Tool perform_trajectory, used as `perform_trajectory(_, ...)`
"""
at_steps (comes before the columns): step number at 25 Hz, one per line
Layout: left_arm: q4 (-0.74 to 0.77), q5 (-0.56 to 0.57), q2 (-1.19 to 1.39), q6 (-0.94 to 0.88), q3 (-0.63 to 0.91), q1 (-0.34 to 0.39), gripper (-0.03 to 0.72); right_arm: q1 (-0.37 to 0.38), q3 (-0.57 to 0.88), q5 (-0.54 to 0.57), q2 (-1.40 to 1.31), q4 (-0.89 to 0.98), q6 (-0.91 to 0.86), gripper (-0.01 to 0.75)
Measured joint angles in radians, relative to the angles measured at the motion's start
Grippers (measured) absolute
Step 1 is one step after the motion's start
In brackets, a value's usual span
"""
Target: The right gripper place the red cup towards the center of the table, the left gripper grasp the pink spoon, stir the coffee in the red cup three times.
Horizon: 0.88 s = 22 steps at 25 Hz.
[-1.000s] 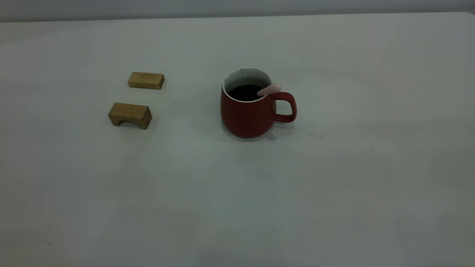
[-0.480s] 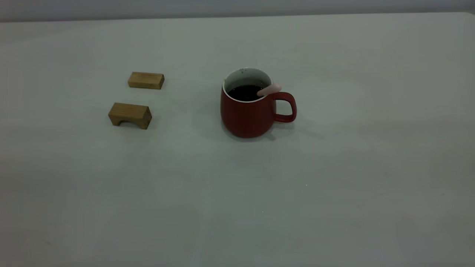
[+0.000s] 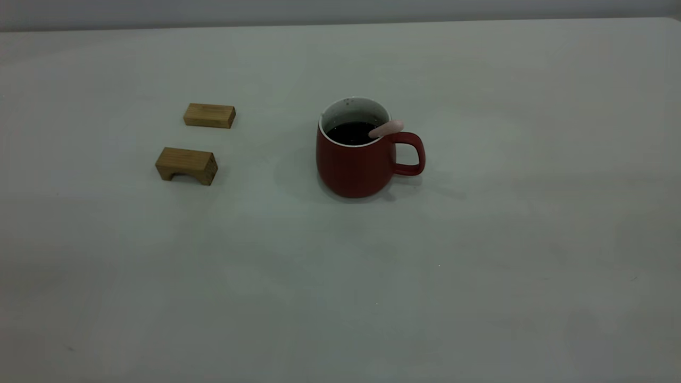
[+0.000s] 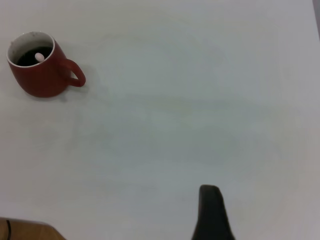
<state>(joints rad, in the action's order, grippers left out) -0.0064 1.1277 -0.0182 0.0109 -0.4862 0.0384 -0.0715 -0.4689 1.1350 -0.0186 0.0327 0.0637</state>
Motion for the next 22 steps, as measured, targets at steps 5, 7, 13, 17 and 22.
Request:
perform_trajectory(5, 0.000, 0.002, 0.000, 0.000, 0.000, -0.051, 0.345, 0.000, 0.000, 0.000, 0.000, 0.000, 0.000, 0.583)
perform_trajectory(7, 0.000, 0.002, 0.000, 0.000, 0.000, -0.060, 0.345, 0.000, 0.000, 0.000, 0.000, 0.000, 0.000, 0.583)
perform_trajectory(13, 0.000, 0.002, 0.000, 0.000, 0.000, -0.060, 0.345, 0.000, 0.000, 0.000, 0.000, 0.000, 0.000, 0.583)
perform_trajectory(17, 0.000, 0.002, 0.000, 0.000, 0.000, -0.060, 0.345, 0.000, 0.000, 0.000, 0.000, 0.000, 0.000, 0.583)
perform_trajectory(22, 0.000, 0.002, 0.000, 0.000, 0.000, -0.060, 0.345, 0.000, 0.000, 0.000, 0.000, 0.000, 0.000, 0.583)
